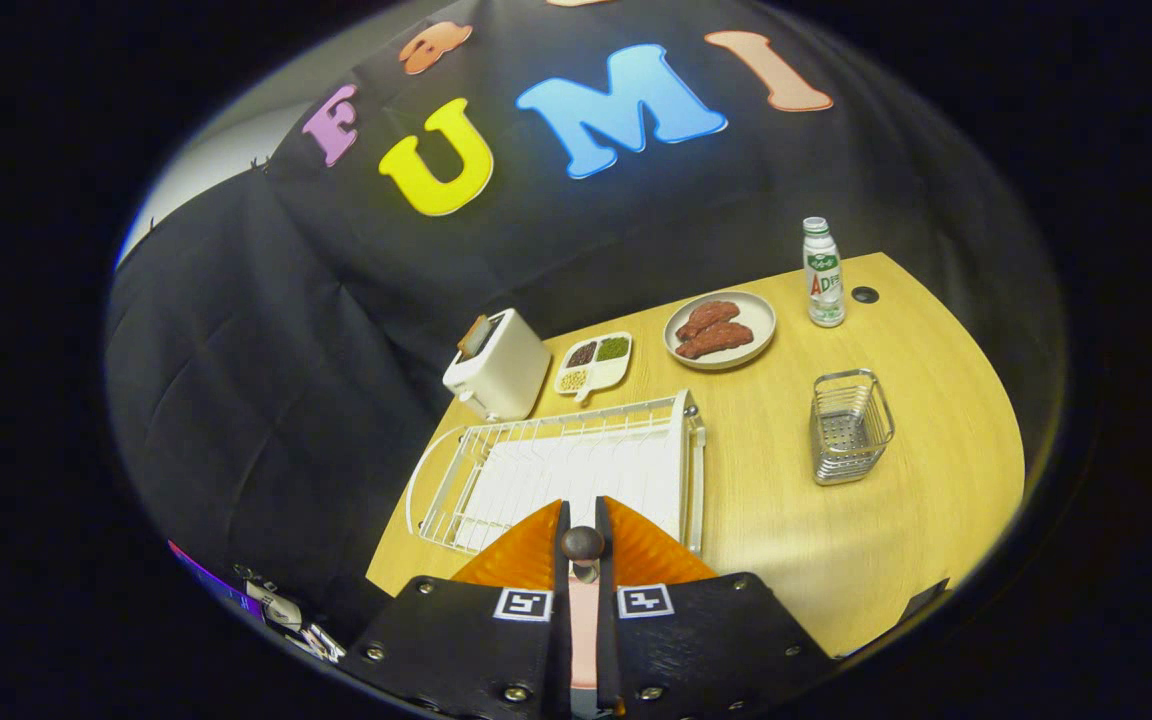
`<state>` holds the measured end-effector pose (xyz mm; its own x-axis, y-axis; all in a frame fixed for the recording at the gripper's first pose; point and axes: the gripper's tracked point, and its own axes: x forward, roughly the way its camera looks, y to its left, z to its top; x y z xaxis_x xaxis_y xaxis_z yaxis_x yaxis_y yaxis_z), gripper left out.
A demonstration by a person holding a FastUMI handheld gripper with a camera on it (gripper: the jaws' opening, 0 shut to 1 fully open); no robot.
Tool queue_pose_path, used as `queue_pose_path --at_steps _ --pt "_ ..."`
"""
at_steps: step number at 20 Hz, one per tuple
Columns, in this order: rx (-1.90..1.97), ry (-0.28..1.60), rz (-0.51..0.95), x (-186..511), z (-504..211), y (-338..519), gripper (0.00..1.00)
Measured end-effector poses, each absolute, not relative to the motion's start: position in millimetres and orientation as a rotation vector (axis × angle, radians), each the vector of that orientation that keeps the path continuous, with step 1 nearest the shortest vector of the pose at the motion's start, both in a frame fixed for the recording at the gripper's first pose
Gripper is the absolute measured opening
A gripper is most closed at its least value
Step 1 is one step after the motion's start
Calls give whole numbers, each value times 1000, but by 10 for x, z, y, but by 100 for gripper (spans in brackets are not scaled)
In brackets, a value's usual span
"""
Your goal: Take the plate from the dish rack, then take the spoon from the basket and place it into the plate.
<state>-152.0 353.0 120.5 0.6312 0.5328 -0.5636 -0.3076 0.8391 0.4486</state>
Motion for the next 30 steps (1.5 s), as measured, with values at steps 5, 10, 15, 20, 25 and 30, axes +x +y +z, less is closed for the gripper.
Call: queue_pose_path --at_steps 5,10,15,20,25,30 --pt "222 798 550 -1839 873 3968 9" --pt "135 837 587 -2074 500 4338 10" --pt "67 856 617 -2263 230 4563 9" --pt "56 843 622 -2333 171 4643 9" --pt "66 824 627 -2394 236 4628 13" --pt "85 787 612 -2337 412 4516 35"
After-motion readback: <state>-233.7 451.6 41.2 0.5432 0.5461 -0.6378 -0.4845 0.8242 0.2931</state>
